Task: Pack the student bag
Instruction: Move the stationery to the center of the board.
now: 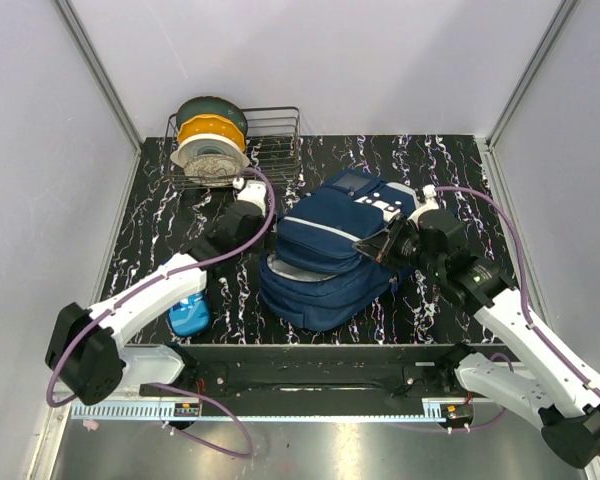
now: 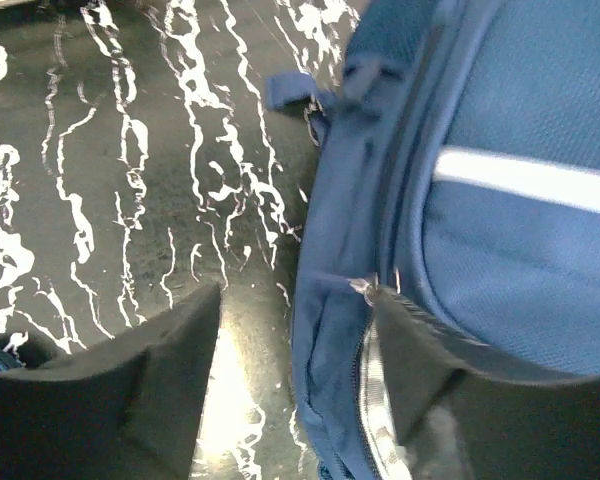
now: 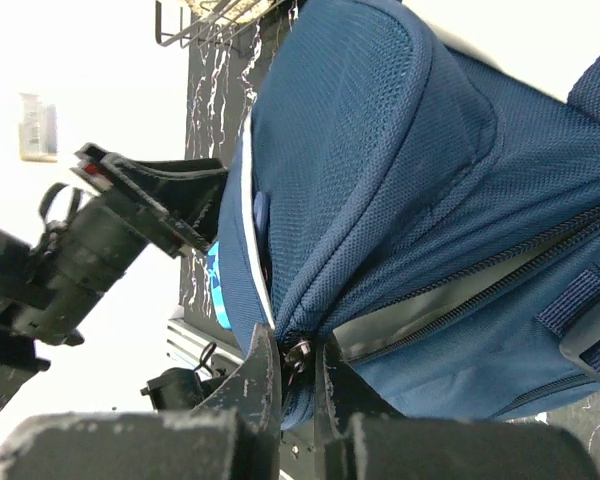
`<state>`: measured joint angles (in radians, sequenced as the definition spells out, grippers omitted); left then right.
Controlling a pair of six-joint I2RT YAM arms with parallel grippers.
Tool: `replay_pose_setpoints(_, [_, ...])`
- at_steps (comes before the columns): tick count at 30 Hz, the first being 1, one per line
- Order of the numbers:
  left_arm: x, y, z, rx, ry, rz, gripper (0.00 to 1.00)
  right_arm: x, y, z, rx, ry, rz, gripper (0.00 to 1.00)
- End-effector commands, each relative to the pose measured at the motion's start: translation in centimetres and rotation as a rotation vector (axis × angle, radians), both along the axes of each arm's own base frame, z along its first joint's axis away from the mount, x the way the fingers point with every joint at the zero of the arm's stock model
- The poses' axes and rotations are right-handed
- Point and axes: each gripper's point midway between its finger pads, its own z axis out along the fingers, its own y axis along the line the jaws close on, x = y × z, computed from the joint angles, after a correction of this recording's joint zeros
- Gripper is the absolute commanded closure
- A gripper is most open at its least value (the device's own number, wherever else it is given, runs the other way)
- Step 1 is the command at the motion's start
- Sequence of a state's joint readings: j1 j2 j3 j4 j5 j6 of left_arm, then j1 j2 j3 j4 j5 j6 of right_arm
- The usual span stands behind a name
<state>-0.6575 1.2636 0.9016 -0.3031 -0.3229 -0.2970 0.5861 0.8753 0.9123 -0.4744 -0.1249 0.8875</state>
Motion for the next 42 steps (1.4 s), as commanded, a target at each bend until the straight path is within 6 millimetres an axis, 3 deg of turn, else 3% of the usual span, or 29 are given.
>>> replay_pose_setpoints(1, [0.7, 0.8, 6.8, -0.162, -0.201, 0.074, 0.26, 1.5, 1.3, 6.9, 0.144, -0.173, -0.001, 1.0])
replay_pose_setpoints(3, [-0.5, 2.2, 7.4, -0.2, -0.204, 0.125, 0.21, 2.5, 1.4, 6.3, 0.143, -0.175, -0.025, 1.0])
replay_pose_setpoints(6, [-2.3, 4.9, 6.8, -0.204, -0.174, 0.241, 0.1, 3.6, 1.9, 6.0, 0.134, -0.179, -0.034, 1.0])
replay_pose_setpoints(8, [-3.5, 6.9, 5.3, -0.171, -0.132, 0.336, 0.01, 4.1, 2.1, 6.2, 0.123, -0.188, -0.025, 1.0])
replay_pose_setpoints(14, [-5.7, 10.3, 0.0, -0.244, -0.007, 0.533, 0.01, 4.5, 2.7, 6.1, 0.129, -0.201, 0.006, 1.0])
replay_pose_setpoints(15, [-5.9, 11.7, -1.6, -0.249, 0.023, 0.594, 0.01, 4.4, 2.7, 6.2, 0.132, -0.205, 0.012, 1.0])
replay_pose_setpoints(17, [-6.3, 12.5, -2.8, -0.294, 0.05, 0.626, 0.01, 4.1, 2.6, 6.0, 0.134, -0.2, 0.017, 1.0])
replay_pose_setpoints(18, [-6.5, 14.1, -4.1, -0.297, 0.066, 0.686, 0.01, 3.9, 2.4, 6.3, 0.141, -0.21, 0.02, 1.0])
replay_pose_setpoints(24, [-6.5, 20.0, -3.8, -0.287, 0.046, 0.847, 0.01, 3.1, 2.1, 5.7, 0.157, -0.2, 0.032, 1.0])
replay_pose_setpoints(27, [-6.4, 21.6, -3.3, -0.225, 0.071, 0.881, 0.01, 2.8, 2.5, 5.3, 0.174, -0.185, 0.052, 1.0])
replay_pose_setpoints(32, [-7.5, 23.7, -5.6, -0.185, 0.164, 0.964, 0.01, 2.6, 2.9, 5.3, 0.221, -0.177, 0.073, 1.0])
replay_pose_setpoints(37, [-8.9, 26.4, -5.7, -0.142, 0.112, 1.14, 0.01, 2.3, 3.1, 5.6, 0.236, -0.181, 0.101, 1.0])
replay_pose_setpoints(39, [-9.0, 26.9, -6.0, -0.15, 0.103, 1.148, 0.01, 2.3, 3.1, 5.6, 0.237, -0.18, 0.104, 1.0])
replay_pose_setpoints(42, [-7.5, 25.7, -7.0, -0.232, 0.102, 1.095, 0.01, 2.4, 3.2, 5.5, 0.241, -0.177, 0.117, 1.0])
